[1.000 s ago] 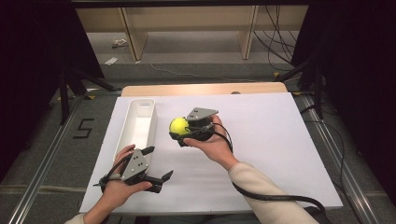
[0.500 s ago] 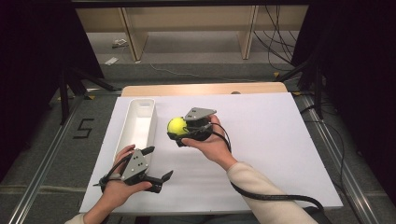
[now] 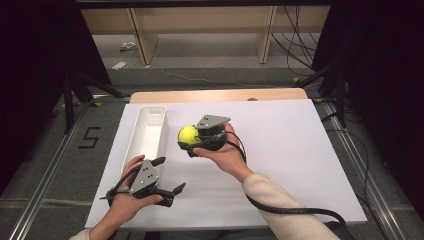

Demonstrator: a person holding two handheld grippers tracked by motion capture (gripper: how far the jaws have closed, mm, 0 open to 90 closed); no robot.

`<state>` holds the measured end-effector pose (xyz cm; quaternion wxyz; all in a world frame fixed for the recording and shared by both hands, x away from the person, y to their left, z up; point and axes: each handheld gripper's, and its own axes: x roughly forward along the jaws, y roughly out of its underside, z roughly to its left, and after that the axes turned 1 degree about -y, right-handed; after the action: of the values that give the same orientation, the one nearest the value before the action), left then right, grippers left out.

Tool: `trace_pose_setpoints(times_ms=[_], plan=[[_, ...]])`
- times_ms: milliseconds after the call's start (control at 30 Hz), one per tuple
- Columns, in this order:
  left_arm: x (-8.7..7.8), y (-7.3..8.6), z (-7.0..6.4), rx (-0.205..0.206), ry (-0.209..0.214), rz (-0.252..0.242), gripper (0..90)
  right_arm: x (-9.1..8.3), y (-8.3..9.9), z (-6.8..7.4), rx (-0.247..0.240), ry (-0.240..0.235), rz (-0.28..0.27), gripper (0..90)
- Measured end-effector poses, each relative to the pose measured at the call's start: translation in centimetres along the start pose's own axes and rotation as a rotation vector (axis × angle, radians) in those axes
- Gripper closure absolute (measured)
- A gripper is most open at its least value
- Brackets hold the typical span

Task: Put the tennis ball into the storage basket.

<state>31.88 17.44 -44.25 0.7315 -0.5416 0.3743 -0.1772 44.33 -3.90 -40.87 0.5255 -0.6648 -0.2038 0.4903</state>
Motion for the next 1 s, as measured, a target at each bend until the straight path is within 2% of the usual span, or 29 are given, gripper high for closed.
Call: trace_pose_setpoints(times_ms=[200,567,767,1000], plan=[[0.04,-0.03,0.08,0.014,-0.004,-0.002,0.3,0.07,-0.16,0.07,-0.003,-0.003,-0.006,26.1],[0.02,0.0,0.03,0.005,-0.006,0.001,0.4,0.24,-0.3,0.16,-0.006,-0.005,-0.008,26.1],[0.02,-0.01,0.09,0.013,-0.012,0.0,0.4,0.35,-0.34,0.35,-0.002,-0.016,-0.003,26.1],[0.04,0.02,0.02,0.005,-0.006,0.002,0.4,0.24,-0.43,0.27,-0.006,-0.008,-0.009,26.1]])
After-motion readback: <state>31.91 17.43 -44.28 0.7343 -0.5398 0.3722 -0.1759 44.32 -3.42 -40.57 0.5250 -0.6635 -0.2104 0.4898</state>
